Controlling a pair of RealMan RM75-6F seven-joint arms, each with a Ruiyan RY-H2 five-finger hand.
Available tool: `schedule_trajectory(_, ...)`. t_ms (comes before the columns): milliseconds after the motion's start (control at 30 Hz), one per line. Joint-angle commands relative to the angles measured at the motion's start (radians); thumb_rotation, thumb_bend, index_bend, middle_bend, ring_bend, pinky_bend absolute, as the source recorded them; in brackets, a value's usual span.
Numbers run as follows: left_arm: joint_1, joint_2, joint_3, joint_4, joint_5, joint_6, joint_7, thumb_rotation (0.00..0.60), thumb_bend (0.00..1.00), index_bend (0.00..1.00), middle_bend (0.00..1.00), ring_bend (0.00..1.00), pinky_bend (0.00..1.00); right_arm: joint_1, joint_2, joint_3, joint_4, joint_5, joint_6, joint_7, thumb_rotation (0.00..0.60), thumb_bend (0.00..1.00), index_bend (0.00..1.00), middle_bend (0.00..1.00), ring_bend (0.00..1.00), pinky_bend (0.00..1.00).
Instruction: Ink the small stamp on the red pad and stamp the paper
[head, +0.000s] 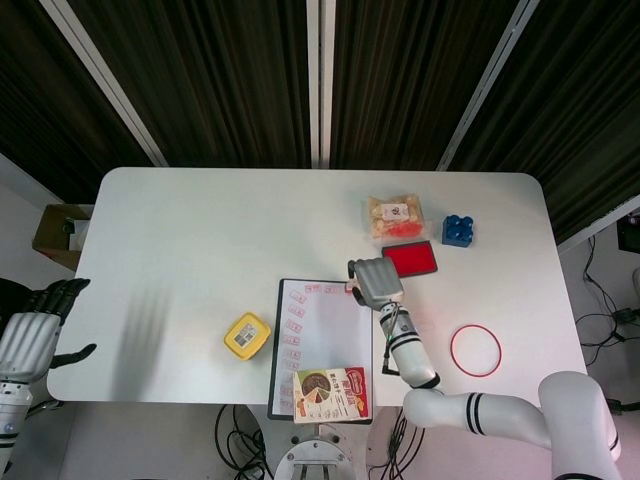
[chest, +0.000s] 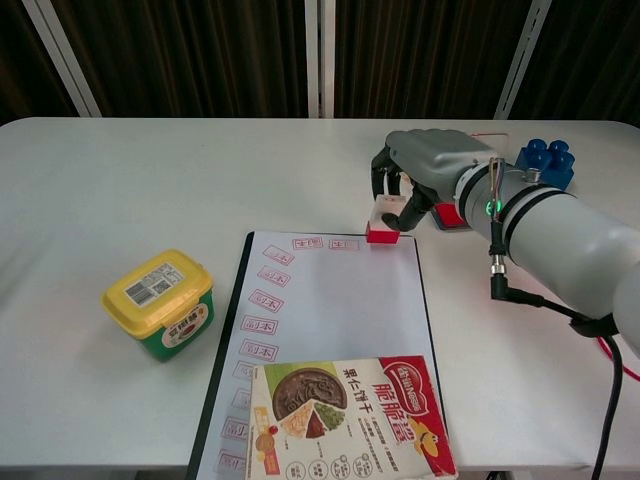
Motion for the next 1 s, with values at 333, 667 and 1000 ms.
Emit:
schedule_trajectory(333, 0.003, -0.004, -0.001, 0.013, 0.002, 0.004, -0.018, 0.600, 0.00, 0.12, 0.14, 0.12, 0.20, 0.005, -0.035, -0.005, 0.042, -0.005, 0.012, -0.018, 0.600, 0.48, 1.00, 0.88, 0.91, 1.00)
schedule_trajectory(667, 0.002, -0.005, -0.001, 0.019, 0.001, 0.001, -0.025, 0.600, 0.00, 0.12, 0.14, 0.12, 0.20, 0.009, -0.054, -0.001, 0.064, -0.004, 0.010, -0.028, 0.600, 0.48, 1.00, 0.88, 0.91, 1.00)
schedule_trajectory(1000, 0.004, 0.000, -0.002, 0.019, 0.002, 0.004, -0.029, 0.600, 0.00, 0.12, 0.14, 0.12, 0.20, 0.011, -0.070, 0.002, 0.083, 0.012, 0.005, -0.047, 0.600, 0.48, 1.00, 0.88, 0.91, 1.00)
